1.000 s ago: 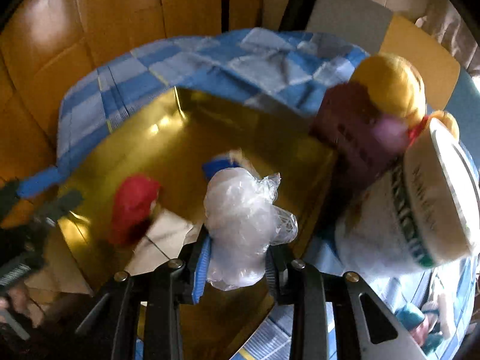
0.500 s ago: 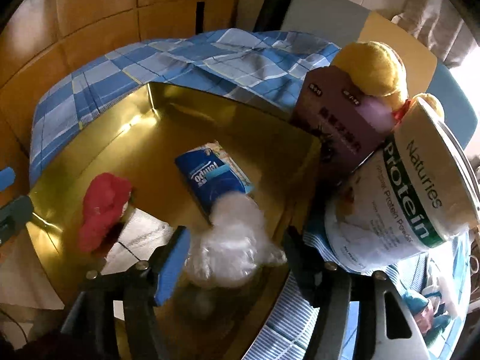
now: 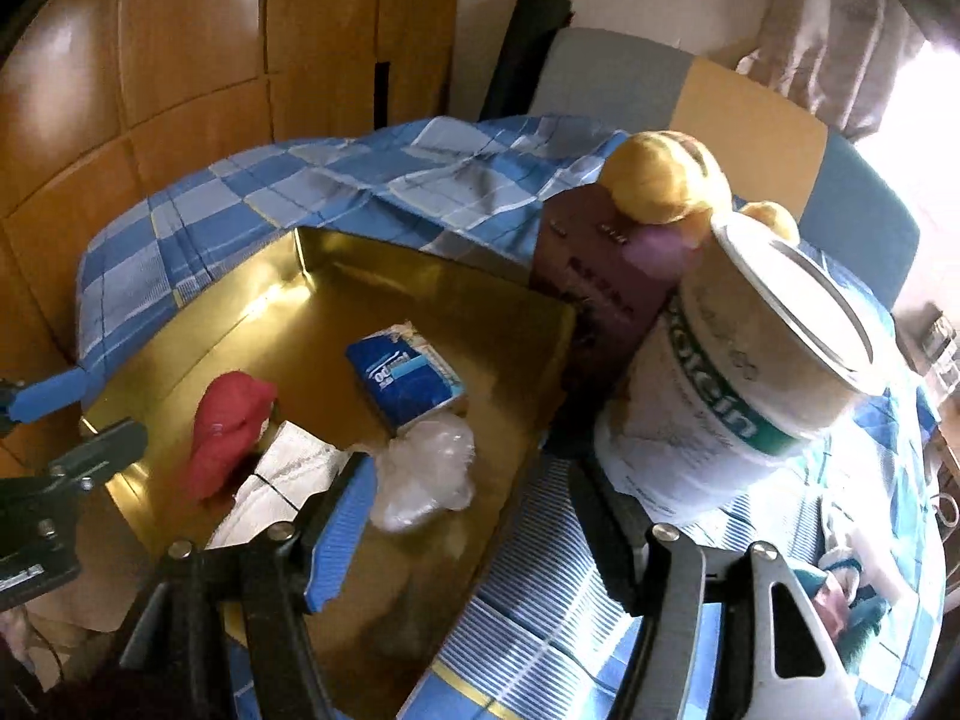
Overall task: Organize soft objects
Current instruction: 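Release the white sock onto the gold tray while the right tool drops the plastic bag there, then move both tools back toward the remaining pile of soft items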
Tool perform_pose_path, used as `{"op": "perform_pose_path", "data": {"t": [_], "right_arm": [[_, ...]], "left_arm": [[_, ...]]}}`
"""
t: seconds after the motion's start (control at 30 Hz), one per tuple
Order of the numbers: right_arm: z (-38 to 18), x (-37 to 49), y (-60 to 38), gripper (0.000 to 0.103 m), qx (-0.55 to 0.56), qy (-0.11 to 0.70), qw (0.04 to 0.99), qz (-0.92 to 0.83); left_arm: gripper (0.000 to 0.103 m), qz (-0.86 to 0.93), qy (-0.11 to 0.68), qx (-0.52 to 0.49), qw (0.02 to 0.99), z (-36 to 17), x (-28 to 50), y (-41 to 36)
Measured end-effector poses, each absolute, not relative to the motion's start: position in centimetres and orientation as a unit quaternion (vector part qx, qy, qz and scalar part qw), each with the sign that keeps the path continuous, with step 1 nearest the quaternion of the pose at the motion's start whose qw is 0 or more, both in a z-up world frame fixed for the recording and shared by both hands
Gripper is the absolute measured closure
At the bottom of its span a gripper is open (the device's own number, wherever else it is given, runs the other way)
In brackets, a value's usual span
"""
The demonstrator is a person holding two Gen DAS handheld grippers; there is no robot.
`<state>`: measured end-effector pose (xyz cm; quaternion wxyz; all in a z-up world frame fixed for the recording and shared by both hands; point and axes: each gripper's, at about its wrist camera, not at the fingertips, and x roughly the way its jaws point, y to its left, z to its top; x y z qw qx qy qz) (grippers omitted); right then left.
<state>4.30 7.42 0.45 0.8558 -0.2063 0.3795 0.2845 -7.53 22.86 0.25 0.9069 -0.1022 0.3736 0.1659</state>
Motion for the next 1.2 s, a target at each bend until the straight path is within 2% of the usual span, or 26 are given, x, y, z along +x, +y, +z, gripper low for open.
{"op": "perform_pose_path", "data": {"t": [0.2, 0.37, 0.6, 0.8, 0.97, 1.07, 1.2], "right_arm": [[2.3, 3.7, 4.3, 0.035, -0.188, 0.357, 0.873, 0.273], [3.8, 4.1, 0.5, 0.034, -0.17, 0.344, 0.891, 0.244], [5.8, 6.6, -8.2, 0.034, -0.115, 0.33, 0.926, 0.144], [6.0, 9.7, -19.8, 0.034, 0.006, 0.327, 0.945, -0.016], [3.3, 10.5, -28.4, 0.033, 0.083, 0.337, 0.93, -0.123], [2.2, 10.3, -31.8, 0.033, 0.171, 0.35, 0.91, -0.14], [2.1, 10.3, -33.2, 0.033, 0.211, 0.347, 0.904, -0.136]], "left_arm": [[0.03, 0.155, 0.366, -0.08, 0.914, 0.6, -7.5, 21.5], [0.02, 0.136, 0.367, -0.064, 0.918, 0.8, -7.1, 20.3], [0.016, 0.111, 0.369, -0.034, 0.922, 1.1, -6.5, 18.1], [0.016, 0.063, 0.363, 0.004, 0.93, 1.8, -5.6, 15.0], [0.016, 0.01, 0.376, 0.015, 0.926, 1.9, -4.2, 12.0], [0.016, -0.031, 0.383, 0.024, 0.923, 1.9, -3.2, 9.4], [0.017, -0.077, 0.389, 0.05, 0.917, 1.7, -1.8, 5.3]]}}
